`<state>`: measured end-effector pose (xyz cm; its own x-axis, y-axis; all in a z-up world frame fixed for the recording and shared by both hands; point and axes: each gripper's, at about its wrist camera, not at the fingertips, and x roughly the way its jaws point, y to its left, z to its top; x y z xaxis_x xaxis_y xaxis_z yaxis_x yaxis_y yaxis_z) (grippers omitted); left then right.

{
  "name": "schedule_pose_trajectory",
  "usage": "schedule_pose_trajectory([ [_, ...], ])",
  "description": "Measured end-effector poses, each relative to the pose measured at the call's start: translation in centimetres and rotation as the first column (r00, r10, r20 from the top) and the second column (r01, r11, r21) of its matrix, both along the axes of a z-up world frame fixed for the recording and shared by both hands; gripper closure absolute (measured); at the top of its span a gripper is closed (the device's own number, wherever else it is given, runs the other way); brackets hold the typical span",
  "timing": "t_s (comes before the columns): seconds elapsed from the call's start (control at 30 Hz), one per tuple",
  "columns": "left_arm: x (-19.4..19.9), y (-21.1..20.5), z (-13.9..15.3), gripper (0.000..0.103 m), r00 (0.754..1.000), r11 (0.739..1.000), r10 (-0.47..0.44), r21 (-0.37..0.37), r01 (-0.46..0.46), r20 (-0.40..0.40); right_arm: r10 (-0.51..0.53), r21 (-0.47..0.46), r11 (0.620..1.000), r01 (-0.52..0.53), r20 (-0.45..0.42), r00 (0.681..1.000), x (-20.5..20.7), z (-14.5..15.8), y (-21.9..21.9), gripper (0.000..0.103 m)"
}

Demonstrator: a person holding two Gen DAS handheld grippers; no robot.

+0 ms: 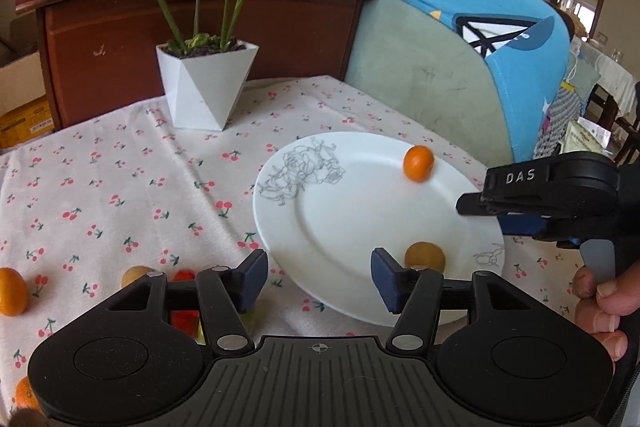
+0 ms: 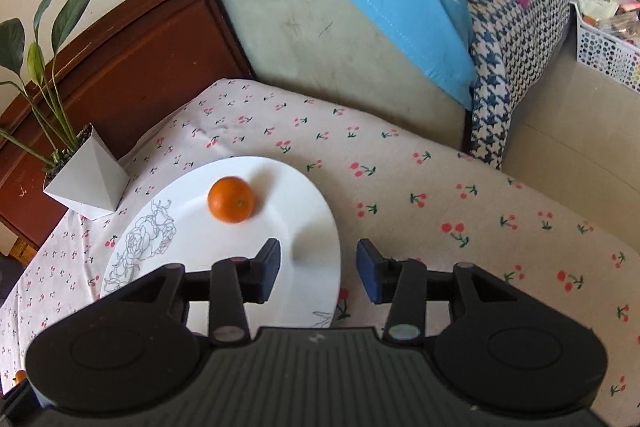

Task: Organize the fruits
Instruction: 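Place the kiwi on the white plate with the right tool while the left tool places the orange there, then move both open tools back to the fruit pile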

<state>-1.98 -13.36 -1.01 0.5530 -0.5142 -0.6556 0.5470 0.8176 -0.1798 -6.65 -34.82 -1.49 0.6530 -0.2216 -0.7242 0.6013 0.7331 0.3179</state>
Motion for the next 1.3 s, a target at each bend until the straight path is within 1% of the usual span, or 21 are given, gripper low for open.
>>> schedule_pose_trajectory([
  [0.07, 0.0, 0.3, -0.3, 0.047, 1.0, 1.0, 0.001, -0.009, -0.001, -0.009, 0.025, -0.006, 1.0, -0.025, -0.001, 1.0, 0.3, 0.1, 0.3, 0.059],
  [0.13, -0.1, 0.4, -0.4, 0.047, 1.0, 1.0, -0.001, -0.003, 0.001, -0.005, 0.032, 0.009, 0.999, -0.032, 0.008, 0.999, 0.5, 0.0, 0.6, 0.055],
  [0.23, -0.3, 0.4, -0.2, 0.047, 1.0, 1.0, 0.005, 0.001, -0.005, -0.002, 0.052, -0.017, 0.998, -0.052, -0.003, 0.999, 0.6, 0.0, 0.9, 0.054],
  [0.3, -0.4, 0.5, -0.2, 0.047, 1.0, 1.0, 0.008, 0.002, -0.008, -0.001, 0.059, -0.004, 0.998, -0.059, 0.007, 0.998, 0.5, 0.0, 0.9, 0.05],
  [0.43, -0.5, 0.7, 0.0, 0.047, 1.0, 1.0, 0.02, 0.005, -0.02, -0.001, 0.086, -0.033, 0.996, -0.086, -0.01, 0.996, 0.7, 0.0, 1.5, 0.05],
  [0.63, -0.7, 1.6, 0.6, 0.047, 0.999, 0.999, 0.041, -0.002, -0.041, -0.008, 0.139, -0.03, 0.99, -0.139, -0.012, 0.99, 0.9, 0.0, 2.6, 0.05],
  [0.77, -1.1, 2.5, 1.5, 0.046, 0.999, 0.999, 0.054, 0.004, -0.054, 0.004, 0.165, -0.041, 0.985, -0.166, -0.019, 0.986, 1.0, 0.1, 3.4, 0.05],
  [0.83, -1.2, 3.1, 2.0, 0.044, 0.998, 0.998, 0.061, 0.002, -0.061, 0.002, 0.176, -0.035, 0.984, -0.177, -0.018, 0.984, 1.0, 0.1, 3.7, 0.05],
  [0.97, -1.4, 4.7, 2.6, 0.043, 0.995, 0.995, 0.095, 0.017, -0.095, -0.011, 0.186, -0.012, 0.982, -0.186, -0.015, 0.982, 0.8, 0.3, 4.1, 0.05],
  [1.1, -1.2, 6.6, 3.0, 0.042, 0.99, 0.989, 0.142, 0.045, -0.141, -0.025, 0.16, -0.017, 0.987, -0.161, -0.01, 0.987, 0.2, 0.9, 4.7, 0.05],
  [1.2, -1.3, 8.5, 3.4, 0.042, 0.981, 0.981, 0.19, 0.043, -0.189, -0.028, 0.156, -0.032, 0.987, -0.156, -0.004, 0.988, -0.3, 1.4, 5.4, 0.05],
  [1.3, -1.3, 10.2, 3.5, 0.042, 0.97, 0.971, 0.238, 0.04, -0.236, -0.044, 0.175, -0.042, 0.984, -0.174, 0.018, 0.984, -0.7, 2.0, 6.1, 0.05],
])
